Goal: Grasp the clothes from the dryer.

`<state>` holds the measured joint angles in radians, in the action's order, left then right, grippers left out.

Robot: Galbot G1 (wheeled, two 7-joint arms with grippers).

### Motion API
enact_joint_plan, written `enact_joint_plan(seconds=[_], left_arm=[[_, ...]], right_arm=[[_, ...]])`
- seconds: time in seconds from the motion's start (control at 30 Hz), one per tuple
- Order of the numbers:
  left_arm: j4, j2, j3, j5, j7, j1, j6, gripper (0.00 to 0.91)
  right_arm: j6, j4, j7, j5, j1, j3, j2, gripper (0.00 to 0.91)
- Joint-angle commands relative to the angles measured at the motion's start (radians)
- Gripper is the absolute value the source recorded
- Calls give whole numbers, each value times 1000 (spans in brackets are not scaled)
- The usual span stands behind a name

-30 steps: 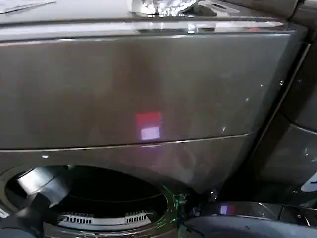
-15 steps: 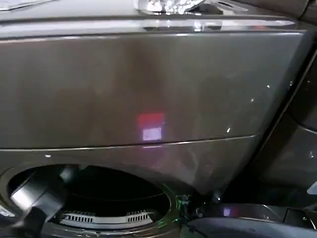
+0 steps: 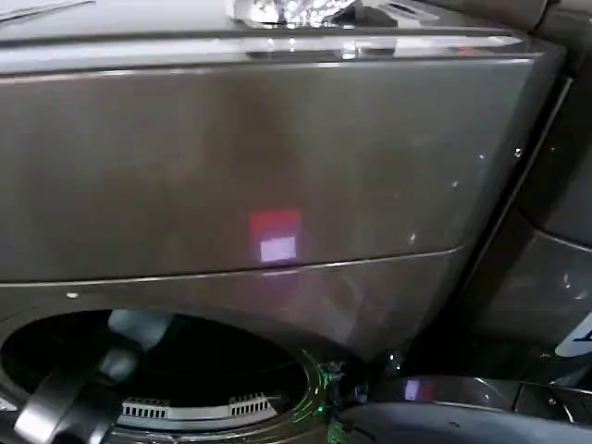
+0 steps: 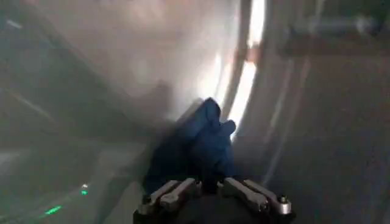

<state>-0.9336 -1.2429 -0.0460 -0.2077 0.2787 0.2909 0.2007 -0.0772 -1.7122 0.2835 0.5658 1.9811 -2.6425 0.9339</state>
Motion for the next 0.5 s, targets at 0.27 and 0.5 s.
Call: enact_joint_plan(seconds=[0.27,0.5], left_arm=[[-209,-59,-104,-132,-443,159,-162,0],[-260,-100,-101,-146,-531,178,-164,0]], right_arm=[[-3,23,-44,-5,12,-29,-13,907],[2,57,-43,-9,23,-57,-26,907]])
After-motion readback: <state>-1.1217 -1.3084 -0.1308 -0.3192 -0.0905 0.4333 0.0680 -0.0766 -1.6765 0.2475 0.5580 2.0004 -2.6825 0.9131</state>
